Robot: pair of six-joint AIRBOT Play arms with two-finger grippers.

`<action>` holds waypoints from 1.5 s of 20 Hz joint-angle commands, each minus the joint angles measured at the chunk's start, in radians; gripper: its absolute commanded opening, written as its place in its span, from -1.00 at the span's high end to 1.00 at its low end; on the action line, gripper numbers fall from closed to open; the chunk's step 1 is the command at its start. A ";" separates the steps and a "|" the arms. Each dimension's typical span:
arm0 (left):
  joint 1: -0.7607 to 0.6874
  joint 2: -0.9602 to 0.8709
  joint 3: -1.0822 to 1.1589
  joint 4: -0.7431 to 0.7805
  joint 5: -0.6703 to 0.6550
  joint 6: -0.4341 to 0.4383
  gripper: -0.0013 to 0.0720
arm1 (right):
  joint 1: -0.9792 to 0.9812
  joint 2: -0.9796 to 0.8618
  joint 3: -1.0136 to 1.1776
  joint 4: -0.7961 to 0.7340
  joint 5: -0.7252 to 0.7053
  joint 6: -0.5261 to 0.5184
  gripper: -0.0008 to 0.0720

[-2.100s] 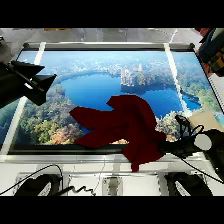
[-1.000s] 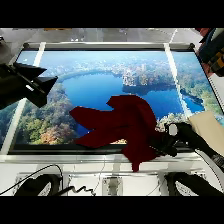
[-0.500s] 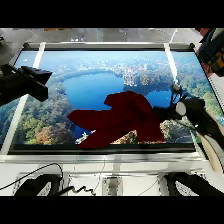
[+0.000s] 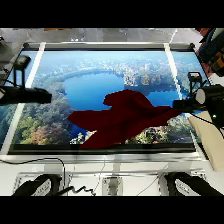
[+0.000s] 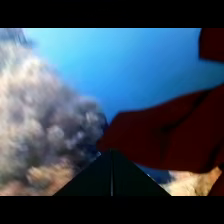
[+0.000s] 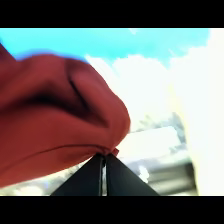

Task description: Fold the clothes and pants, and hang the long-sleeved shirts on hangers.

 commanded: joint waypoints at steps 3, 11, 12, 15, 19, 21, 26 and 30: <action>0.044 -0.192 -0.142 -0.161 -0.035 -0.028 -0.32 | -0.086 0.000 0.005 0.051 0.060 -0.117 0.95; 0.043 -0.496 -0.151 -0.370 0.022 -0.034 -0.34 | -0.086 0.000 0.005 0.184 -0.056 -0.117 0.95; 0.043 -0.519 -0.151 -0.378 0.048 -0.034 -0.34 | -0.086 0.000 0.005 0.184 -0.060 -0.118 0.95; 0.042 -0.558 -0.151 -0.416 0.087 -0.034 -0.34 | -0.086 0.000 0.005 0.184 -0.063 -0.117 0.95; 0.042 -0.564 -0.150 -0.423 0.109 -0.019 0.76 | -0.086 0.000 0.005 0.184 -0.074 -0.117 0.95; 0.042 -0.564 -0.149 -0.424 0.125 -0.019 0.93 | -0.086 0.000 0.005 0.185 -0.073 -0.117 0.95; 0.042 -0.533 -0.047 -0.441 0.130 0.005 0.93 | -0.086 0.002 0.010 0.256 -0.130 -0.130 0.95; 0.047 -0.425 0.157 -0.488 0.131 0.011 0.93 | -0.086 0.002 0.060 0.359 -0.279 -0.151 0.95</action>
